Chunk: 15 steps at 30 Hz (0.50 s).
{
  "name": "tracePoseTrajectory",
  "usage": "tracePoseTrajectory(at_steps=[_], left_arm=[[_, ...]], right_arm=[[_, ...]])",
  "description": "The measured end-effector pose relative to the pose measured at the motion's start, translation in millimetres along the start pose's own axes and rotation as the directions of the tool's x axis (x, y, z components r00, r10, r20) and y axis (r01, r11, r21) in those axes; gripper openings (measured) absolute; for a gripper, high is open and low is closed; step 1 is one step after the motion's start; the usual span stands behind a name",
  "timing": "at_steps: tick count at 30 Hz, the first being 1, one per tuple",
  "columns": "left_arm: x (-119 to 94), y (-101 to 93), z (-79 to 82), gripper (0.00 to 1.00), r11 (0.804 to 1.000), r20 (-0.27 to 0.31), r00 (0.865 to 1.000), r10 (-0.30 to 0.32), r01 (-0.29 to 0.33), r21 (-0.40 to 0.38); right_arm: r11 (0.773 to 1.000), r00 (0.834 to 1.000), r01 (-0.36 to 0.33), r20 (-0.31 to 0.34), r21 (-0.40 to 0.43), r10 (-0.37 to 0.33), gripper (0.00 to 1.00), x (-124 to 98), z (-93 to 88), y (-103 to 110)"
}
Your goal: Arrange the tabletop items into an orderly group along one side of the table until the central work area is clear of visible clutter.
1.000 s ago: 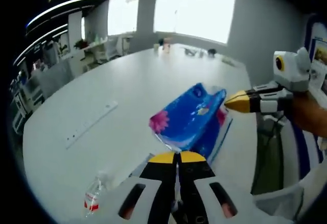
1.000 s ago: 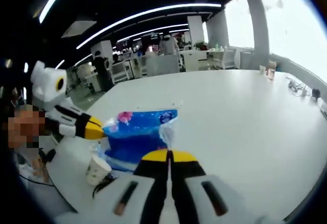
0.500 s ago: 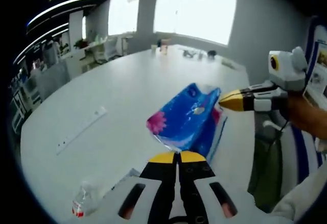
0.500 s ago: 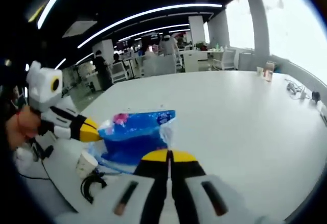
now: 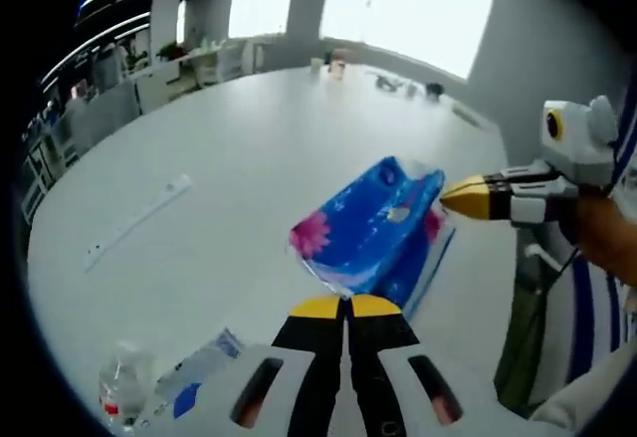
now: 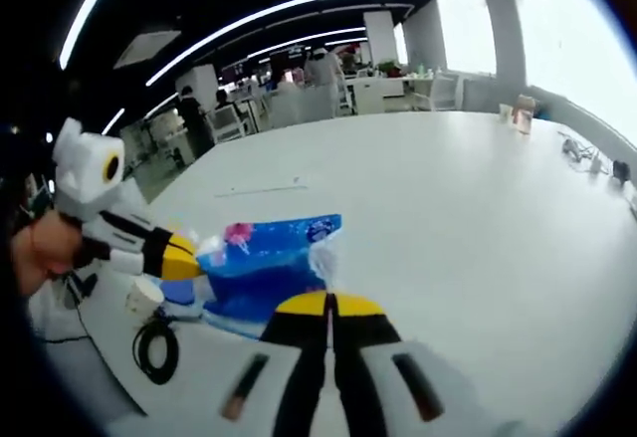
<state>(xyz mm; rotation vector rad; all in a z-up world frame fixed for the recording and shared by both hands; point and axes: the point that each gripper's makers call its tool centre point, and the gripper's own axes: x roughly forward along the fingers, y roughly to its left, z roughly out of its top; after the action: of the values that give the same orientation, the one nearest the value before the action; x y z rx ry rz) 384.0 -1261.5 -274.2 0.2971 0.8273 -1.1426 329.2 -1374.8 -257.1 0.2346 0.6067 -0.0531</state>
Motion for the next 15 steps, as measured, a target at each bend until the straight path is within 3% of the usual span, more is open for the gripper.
tracePoseTrajectory(at_steps=[4, 15], left_arm=[[16, 3.1, -11.7, 0.00, 1.000, -0.045, 0.999, 0.005, -0.006, -0.019], [43, 10.0, -25.0, 0.00, 0.997, -0.093, 0.996, 0.004, -0.011, -0.074]], right_arm=[[1.000, 0.999, -0.009, -0.036, 0.010, 0.009, 0.00, 15, -12.1, -7], [0.999, 0.994, -0.012, -0.105, 0.034, 0.015, 0.00, 37, -37.5, -23]])
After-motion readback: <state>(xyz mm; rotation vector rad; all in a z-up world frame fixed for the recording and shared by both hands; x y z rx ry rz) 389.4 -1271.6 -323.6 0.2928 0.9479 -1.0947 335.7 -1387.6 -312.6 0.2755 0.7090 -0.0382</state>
